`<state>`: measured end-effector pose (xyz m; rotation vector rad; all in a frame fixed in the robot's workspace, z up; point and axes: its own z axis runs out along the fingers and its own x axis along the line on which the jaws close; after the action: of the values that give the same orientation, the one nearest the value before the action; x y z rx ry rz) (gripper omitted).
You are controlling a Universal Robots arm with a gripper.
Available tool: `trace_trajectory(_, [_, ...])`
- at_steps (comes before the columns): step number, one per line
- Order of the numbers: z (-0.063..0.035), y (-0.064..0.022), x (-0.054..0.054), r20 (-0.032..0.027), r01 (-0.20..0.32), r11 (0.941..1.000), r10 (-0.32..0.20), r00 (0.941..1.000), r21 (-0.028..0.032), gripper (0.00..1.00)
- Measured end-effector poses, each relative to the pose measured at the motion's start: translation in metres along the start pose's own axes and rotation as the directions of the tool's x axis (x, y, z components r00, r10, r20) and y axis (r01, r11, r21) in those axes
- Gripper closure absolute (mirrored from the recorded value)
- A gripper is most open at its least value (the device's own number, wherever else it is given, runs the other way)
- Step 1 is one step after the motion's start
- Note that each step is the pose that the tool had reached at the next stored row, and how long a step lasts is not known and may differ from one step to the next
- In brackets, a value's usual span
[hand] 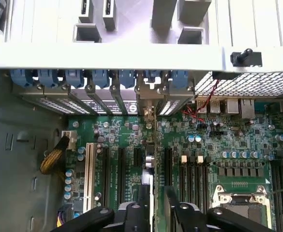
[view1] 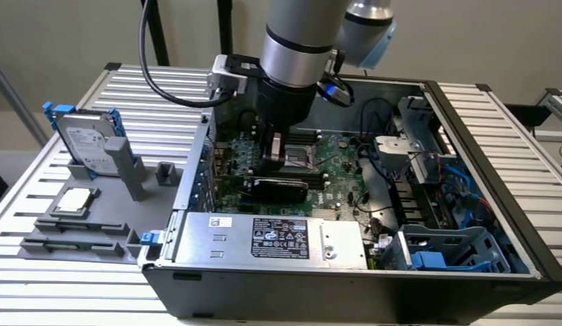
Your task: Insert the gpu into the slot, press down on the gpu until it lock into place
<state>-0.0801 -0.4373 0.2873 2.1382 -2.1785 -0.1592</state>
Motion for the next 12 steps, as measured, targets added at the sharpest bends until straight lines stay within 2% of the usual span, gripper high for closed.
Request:
trace_trajectory(2, [0.0029, 0.0024, -0.002, -0.0016, 0.000, 1.0000, 0.000, 1.0000, 0.0065, 0.86])
trace_trajectory(4, [0.0057, 0.0020, -0.002, -0.0044, 0.000, 1.0000, 0.000, 1.0000, 0.0079, 0.89])
trace_trajectory(12, [0.0197, 0.0019, -0.002, -0.0094, -0.001, 0.9999, 0.001, 1.0000, 0.0116, 0.89])
